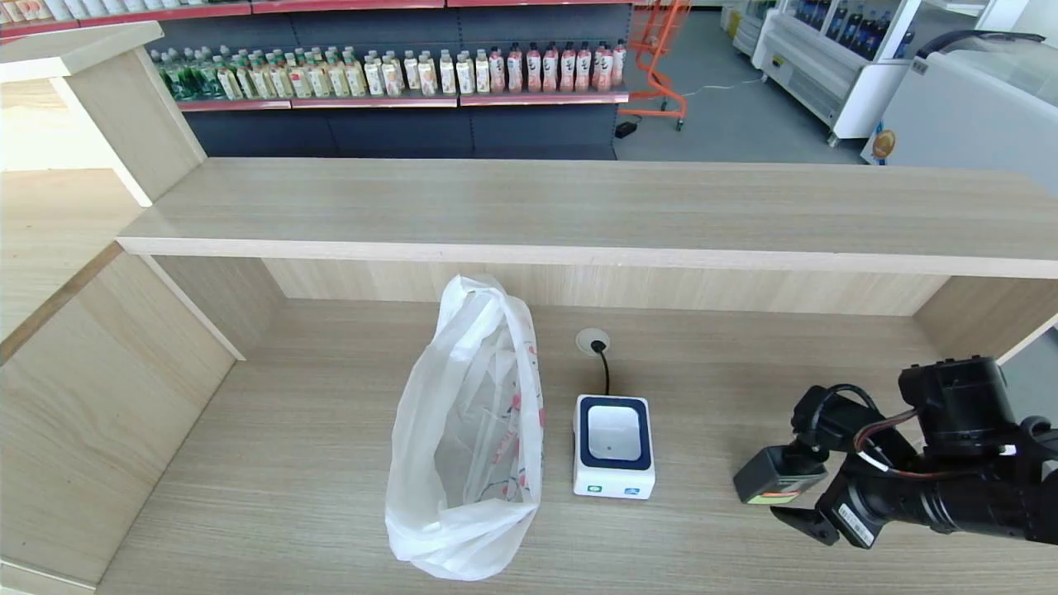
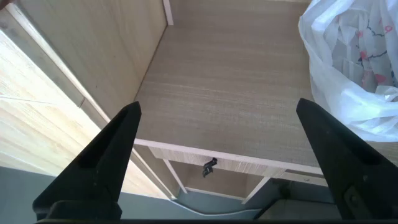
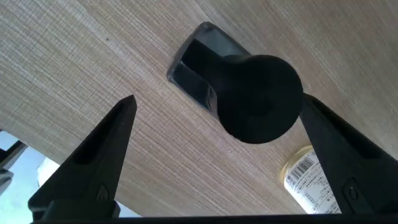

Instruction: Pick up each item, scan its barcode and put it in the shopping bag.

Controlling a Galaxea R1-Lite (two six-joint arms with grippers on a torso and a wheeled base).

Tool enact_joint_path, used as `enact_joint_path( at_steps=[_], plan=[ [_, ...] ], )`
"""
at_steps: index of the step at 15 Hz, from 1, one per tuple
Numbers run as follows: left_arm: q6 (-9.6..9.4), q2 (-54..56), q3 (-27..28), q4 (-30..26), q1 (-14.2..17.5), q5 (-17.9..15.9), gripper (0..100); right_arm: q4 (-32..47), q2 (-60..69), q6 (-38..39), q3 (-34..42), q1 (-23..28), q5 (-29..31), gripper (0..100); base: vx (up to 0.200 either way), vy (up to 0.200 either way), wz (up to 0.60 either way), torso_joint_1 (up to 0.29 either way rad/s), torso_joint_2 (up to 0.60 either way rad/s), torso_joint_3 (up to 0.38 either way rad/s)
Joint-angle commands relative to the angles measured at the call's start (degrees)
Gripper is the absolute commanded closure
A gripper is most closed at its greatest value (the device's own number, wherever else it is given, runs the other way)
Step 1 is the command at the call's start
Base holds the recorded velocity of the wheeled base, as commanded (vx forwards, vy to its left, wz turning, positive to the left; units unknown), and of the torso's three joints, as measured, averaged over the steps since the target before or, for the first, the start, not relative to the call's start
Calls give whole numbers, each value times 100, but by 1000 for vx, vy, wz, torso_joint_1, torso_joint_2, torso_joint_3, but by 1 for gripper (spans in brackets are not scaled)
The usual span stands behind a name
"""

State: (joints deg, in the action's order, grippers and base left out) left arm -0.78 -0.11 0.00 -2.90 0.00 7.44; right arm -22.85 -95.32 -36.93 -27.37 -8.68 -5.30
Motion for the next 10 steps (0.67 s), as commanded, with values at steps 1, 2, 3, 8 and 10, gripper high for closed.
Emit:
enact_joint_path(
  at_steps=[1,2,3,8,10],
  plan=[
    [-1,2,0,0,0,3,0,-194,-417,-96,-5,-20,-32,0,0,0,0,0,0,0],
    [-1,2,0,0,0,3,0,-273,-505,-104,-14,-20,-67,0,0,0,0,0,0,0],
    [-1,2,0,0,0,3,0,-291,-558,-113,-41,-20,-111,0,0,0,0,0,0,0],
    [-1,2,0,0,0,3,0,-291,-743,-113,-331,-37,-656,100,0,0,0,0,0,0],
    [-1,2,0,0,0,3,0,-352,-795,-122,-366,-108,-656,100,0,0,0,0,0,0]
  ],
)
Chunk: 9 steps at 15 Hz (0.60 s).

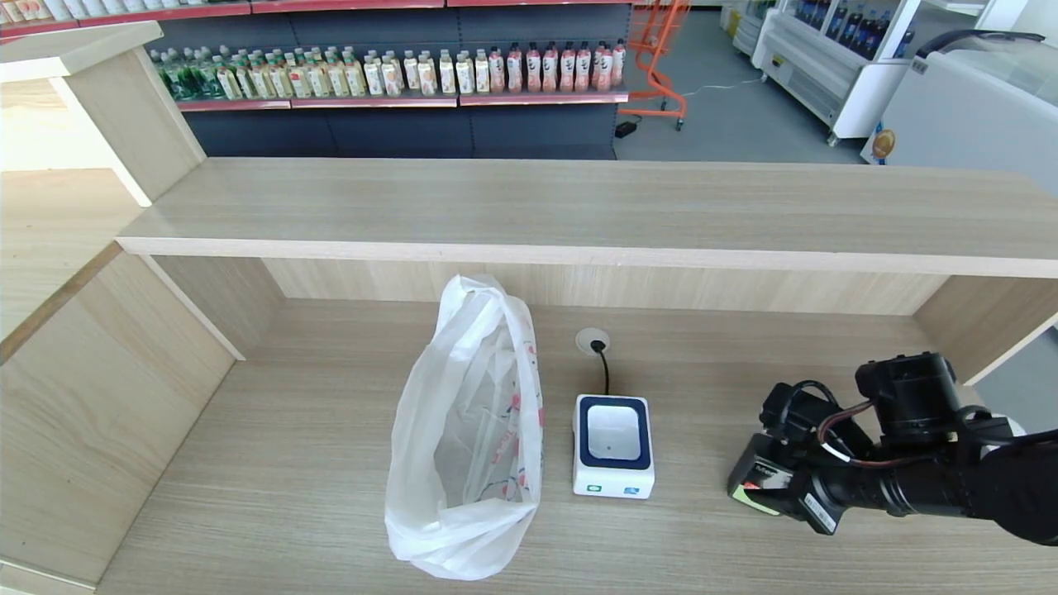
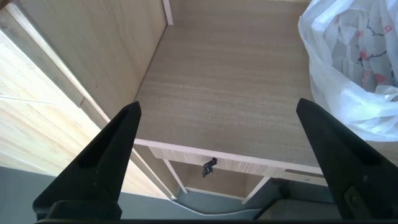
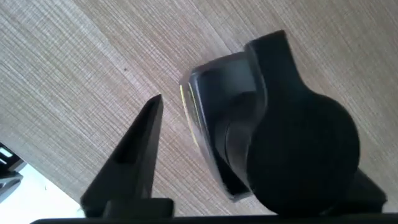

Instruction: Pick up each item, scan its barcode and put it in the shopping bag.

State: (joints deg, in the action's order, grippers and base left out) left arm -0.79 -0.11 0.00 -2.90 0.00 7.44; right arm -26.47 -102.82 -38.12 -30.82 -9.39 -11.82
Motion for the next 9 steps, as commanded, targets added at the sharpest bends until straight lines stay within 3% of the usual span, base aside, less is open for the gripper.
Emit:
enact_joint_path(
  at_steps=[1,5,9],
  plan=[
    [0,2,0,0,0,3,0,-87,-46,-2,6,-37,-4,100,0,0,0,0,0,0],
    [0,2,0,0,0,3,0,-140,271,24,50,-37,-22,100,0,0,0,0,0,0],
    [0,2,0,0,0,3,0,-219,1642,428,489,165,-39,100,0,0,0,0,0,0]
  ],
)
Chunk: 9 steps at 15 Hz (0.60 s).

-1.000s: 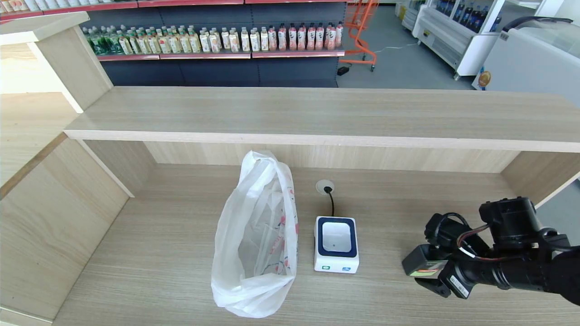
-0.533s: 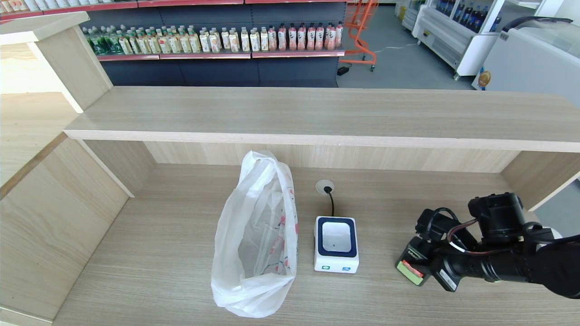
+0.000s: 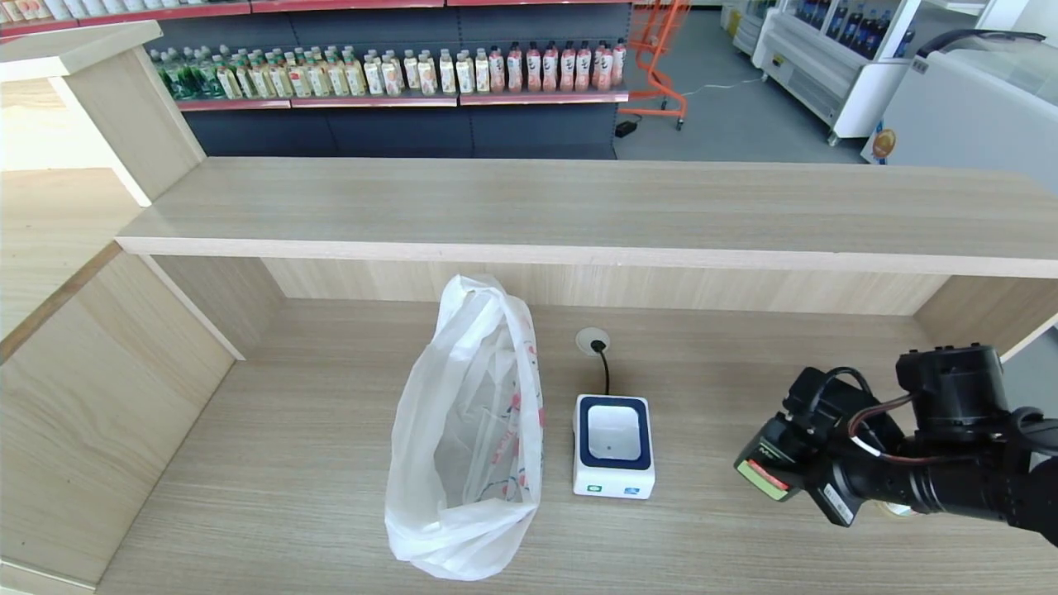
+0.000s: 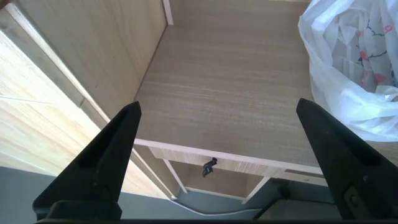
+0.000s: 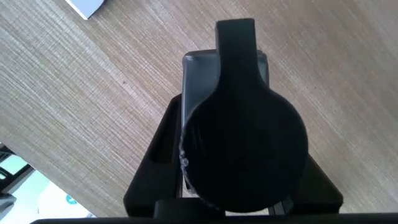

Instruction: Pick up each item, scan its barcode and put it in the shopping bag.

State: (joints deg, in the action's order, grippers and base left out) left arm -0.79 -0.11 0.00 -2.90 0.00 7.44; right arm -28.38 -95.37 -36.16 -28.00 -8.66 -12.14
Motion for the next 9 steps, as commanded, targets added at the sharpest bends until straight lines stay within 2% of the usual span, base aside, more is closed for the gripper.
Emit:
enact_joint_path(
  at_steps=[1,3,4,5,6,7,8,9],
  plan=[
    [0,2,0,0,0,3,0,-1,1389,557,366,92,-60,100,0,0,0,0,0,0],
    [0,2,0,0,0,3,0,78,2004,452,524,92,-78,100,0,0,0,0,0,0],
    [0,2,0,0,0,3,0,43,2365,-436,497,154,-78,100,0,0,0,0,0,0],
    [0,2,0,0,0,3,0,43,2365,-436,497,154,-78,100,0,0,0,0,0,0],
    [0,2,0,0,0,3,0,34,2681,-2062,497,567,-174,100,0,0,0,0,0,0],
    [0,2,0,0,0,3,0,25,2716,-2923,515,681,-561,100,0,0,0,0,0,0],
    [0,2,0,0,0,3,0,25,2699,-3767,506,672,-1229,100,0,0,0,0,0,0],
    [0,2,0,0,0,3,0,8,2620,-5182,497,655,-1853,100,0,0,0,0,0,0]
  ],
)
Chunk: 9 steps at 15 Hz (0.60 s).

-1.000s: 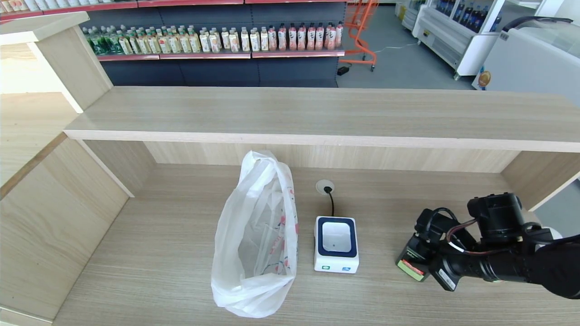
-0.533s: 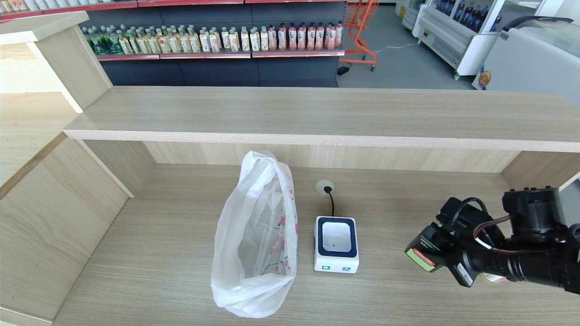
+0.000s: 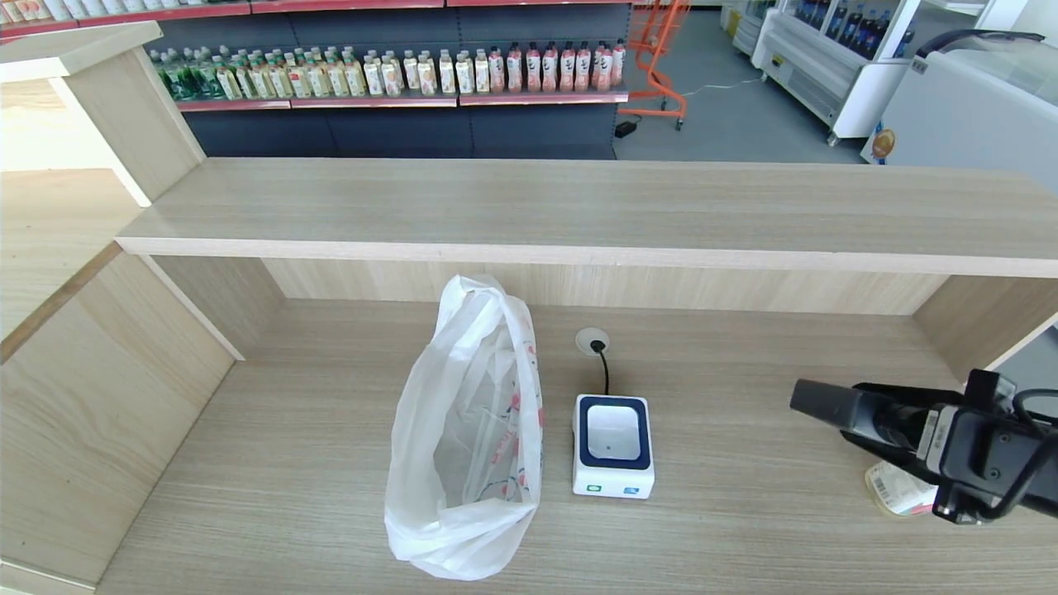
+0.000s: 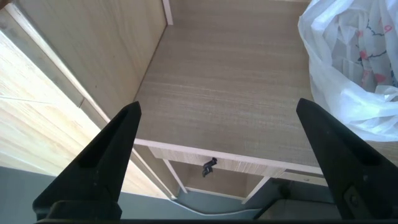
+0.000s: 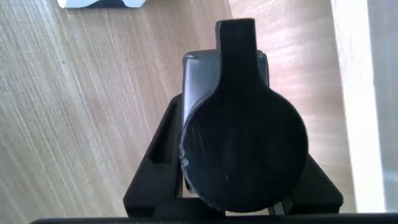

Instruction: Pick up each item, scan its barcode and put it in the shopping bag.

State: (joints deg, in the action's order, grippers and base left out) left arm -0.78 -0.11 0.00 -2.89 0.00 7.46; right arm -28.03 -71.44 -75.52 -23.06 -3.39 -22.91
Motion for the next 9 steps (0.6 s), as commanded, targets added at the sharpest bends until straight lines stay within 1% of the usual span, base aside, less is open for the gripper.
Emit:
enact_joint_path(
  at_steps=[1,2,3,4,5,6,7,8,9],
  plan=[
    [-1,2,0,-1,0,1,0,-45,130,-2793,-23,128,-1295,100,0,0,0,0,0,0],
    [-1,2,0,-1,0,1,0,-45,77,-4181,-40,84,-1884,100,0,0,0,0,0,0],
    [-1,2,0,-1,0,1,0,8,25,-5377,-14,-241,-2315,100,0,0,0,0,0,0],
    [-1,2,0,-1,0,1,0,148,-125,-6326,-23,-619,-2622,100,0,0,0,0,0,0],
    [-1,2,0,-1,0,1,0,368,-195,-6757,-14,-742,-2772,100,0,0,0,0,0,0],
    [-1,2,0,-1,0,1,0,974,-318,-7627,-58,-856,-2983,100,0,0,0,0,0,0],
    [-1,2,0,-1,0,1,0,1326,-617,-8075,-163,-909,-3106,100,0,0,0,0,0,0],
    [-1,2,0,-1,0,1,0,1361,-784,-8198,-181,-962,-3282,100,0,0,0,0,0,0],
    [-1,2,0,-1,0,1,0,1352,-907,-8646,-216,-1182,-3923,100,0,0,0,0,0,0]
  ],
)
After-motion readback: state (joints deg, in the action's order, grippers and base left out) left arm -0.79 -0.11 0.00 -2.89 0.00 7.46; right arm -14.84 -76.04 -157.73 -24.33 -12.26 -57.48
